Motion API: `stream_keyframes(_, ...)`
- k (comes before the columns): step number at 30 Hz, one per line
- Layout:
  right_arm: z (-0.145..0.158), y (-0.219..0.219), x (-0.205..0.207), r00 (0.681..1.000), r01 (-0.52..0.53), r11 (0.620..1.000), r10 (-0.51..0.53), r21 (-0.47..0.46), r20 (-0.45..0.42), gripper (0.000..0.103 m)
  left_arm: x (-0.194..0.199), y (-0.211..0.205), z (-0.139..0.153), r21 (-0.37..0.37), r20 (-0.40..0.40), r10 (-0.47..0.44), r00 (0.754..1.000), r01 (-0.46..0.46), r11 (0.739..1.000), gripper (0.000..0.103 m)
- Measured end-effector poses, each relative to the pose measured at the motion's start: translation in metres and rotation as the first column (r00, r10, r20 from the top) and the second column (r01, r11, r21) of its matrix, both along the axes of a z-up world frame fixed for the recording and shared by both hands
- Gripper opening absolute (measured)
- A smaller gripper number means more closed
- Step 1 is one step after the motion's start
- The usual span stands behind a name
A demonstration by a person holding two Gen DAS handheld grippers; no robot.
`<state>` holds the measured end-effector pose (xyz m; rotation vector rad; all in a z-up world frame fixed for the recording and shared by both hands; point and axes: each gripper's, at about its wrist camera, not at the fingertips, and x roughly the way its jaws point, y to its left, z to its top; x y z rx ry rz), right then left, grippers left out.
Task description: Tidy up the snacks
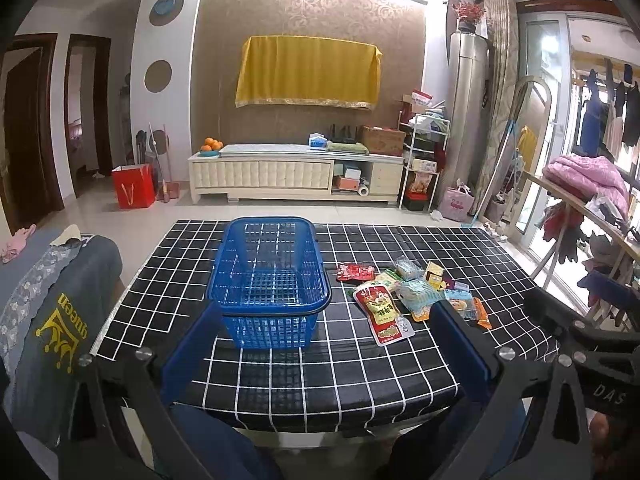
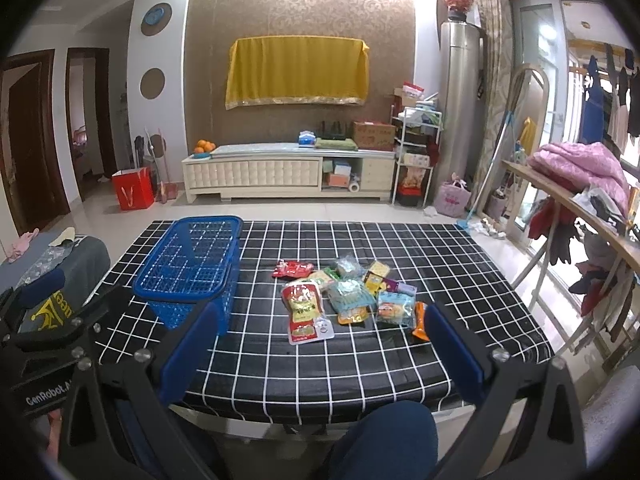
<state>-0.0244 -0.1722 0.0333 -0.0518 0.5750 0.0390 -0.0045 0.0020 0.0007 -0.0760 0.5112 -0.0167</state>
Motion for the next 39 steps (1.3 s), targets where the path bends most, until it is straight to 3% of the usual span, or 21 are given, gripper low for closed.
stream_keyframes(27,0.001,-0.004,-0.002,1.0,-0.012,1.0,0.012,0.023,-0.009,0.103,-0.006,-0.001,0.005,0.02,0.003,0.006,1.0,-0.006,1.0,0.103)
stream_keyframes(39,0.015,-0.015,-0.001,0.999,-0.031,0.999,0.03,0.039,0.01,0.103,-0.004,-0.011,0.027,0.039,0.021,-0.006,1.0,0.005,0.999,0.103)
